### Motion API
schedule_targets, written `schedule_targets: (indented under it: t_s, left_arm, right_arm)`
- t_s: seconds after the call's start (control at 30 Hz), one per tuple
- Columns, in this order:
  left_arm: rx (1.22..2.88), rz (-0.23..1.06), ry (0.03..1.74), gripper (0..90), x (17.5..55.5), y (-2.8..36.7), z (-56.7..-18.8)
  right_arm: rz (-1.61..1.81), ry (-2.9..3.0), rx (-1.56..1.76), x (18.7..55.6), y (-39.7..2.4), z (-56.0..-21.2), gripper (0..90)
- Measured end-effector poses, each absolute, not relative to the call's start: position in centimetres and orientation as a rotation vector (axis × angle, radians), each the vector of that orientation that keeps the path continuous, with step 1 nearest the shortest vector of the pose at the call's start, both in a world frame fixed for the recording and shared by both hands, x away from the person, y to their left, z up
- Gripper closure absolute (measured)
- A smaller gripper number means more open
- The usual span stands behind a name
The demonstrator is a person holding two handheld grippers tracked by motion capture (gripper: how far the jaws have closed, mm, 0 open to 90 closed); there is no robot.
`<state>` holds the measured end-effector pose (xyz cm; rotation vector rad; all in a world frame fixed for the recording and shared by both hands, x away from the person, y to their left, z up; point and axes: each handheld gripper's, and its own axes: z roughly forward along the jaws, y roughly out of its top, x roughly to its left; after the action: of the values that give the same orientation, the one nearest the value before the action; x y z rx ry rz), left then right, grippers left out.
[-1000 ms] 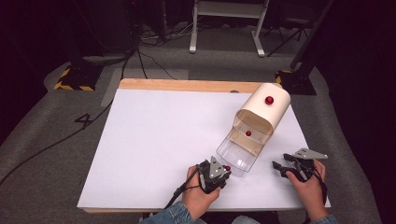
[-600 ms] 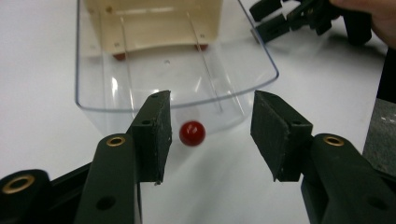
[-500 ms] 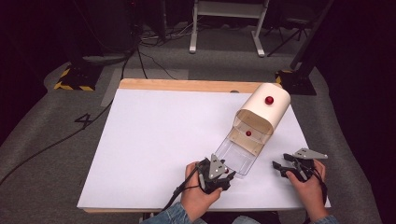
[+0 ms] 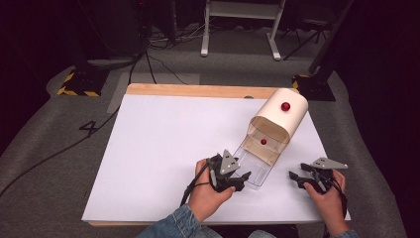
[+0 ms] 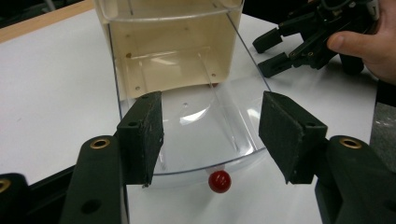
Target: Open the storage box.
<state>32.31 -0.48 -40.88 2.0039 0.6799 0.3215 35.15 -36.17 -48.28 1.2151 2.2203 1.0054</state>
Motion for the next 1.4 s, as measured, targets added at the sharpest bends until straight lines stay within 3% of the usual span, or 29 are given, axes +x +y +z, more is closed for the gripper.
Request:
schedule_targets:
  t_s: [0.53,1.03,1.23,1.4]
  left_arm:
    - [1.997,0.280,0.625,38.2,35.7,-1.3,-38.7]
    - [1.944,0.341,0.600,39.3,38.9,-4.4,-39.1]
    - [1.932,0.383,0.646,45.2,38.9,-5.0,-39.3]
    - [1.920,0.393,0.656,57.2,38.4,-5.4,-39.3]
  right_arm:
    - [1.005,2.219,1.214,35.1,-36.2,-48.3,35.7]
    - [1.006,2.219,1.211,35.1,-36.2,-48.3,35.7]
    - [1.005,2.219,1.212,35.1,-36.2,-48.3,35.7]
    - [1.006,2.219,1.214,35.1,-36.2,-48.3,35.7]
